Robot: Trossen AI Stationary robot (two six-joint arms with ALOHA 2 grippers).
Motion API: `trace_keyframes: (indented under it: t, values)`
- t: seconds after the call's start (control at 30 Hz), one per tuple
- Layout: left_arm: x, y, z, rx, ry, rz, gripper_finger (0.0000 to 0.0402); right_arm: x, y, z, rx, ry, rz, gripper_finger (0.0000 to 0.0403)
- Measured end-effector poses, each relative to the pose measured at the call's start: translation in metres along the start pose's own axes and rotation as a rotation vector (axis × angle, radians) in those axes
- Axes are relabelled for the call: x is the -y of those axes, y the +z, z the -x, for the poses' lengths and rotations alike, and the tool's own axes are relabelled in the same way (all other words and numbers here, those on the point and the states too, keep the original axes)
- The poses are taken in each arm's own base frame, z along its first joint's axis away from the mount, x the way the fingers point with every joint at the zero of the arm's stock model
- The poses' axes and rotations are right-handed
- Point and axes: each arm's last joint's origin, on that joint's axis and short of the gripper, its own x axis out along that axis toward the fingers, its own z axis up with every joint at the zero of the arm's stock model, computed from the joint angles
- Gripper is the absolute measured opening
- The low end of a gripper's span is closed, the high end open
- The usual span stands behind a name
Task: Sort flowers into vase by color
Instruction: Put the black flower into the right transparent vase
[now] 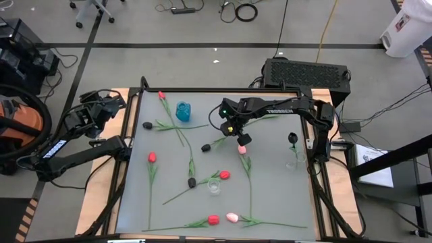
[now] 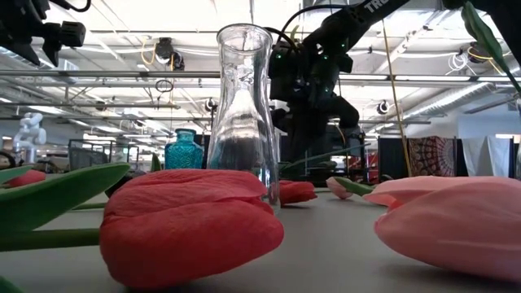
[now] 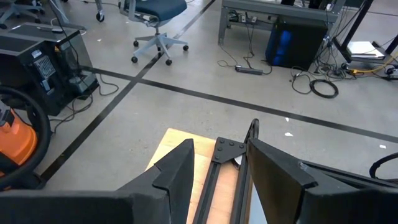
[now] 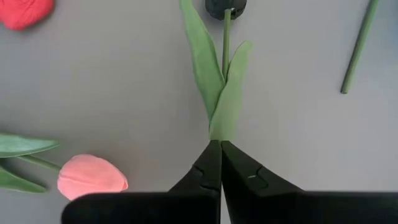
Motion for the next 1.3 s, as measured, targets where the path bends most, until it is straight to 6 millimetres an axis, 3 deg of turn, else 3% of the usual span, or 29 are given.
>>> trace_keyframes:
  t: [0.33, 0.87, 1.3]
  values:
    - [0.000, 0.000, 0.000, 0.000, 0.000, 0.001, 0.0157, 0.000, 0.000, 0.000, 0.000, 0.006, -0.008, 0.0010]
    - [0.000, 0.000, 0.000, 0.000, 0.000, 0.000, 0.0157, -0.002, -0.003, -0.003, -0.020, 0.027, -0.064, 0.0157]
    - [0.000, 0.000, 0.000, 0.000, 0.001, 0.001, 0.0157, 0.000, -0.010, -0.026, -0.065, 0.066, -0.086, 0.0165]
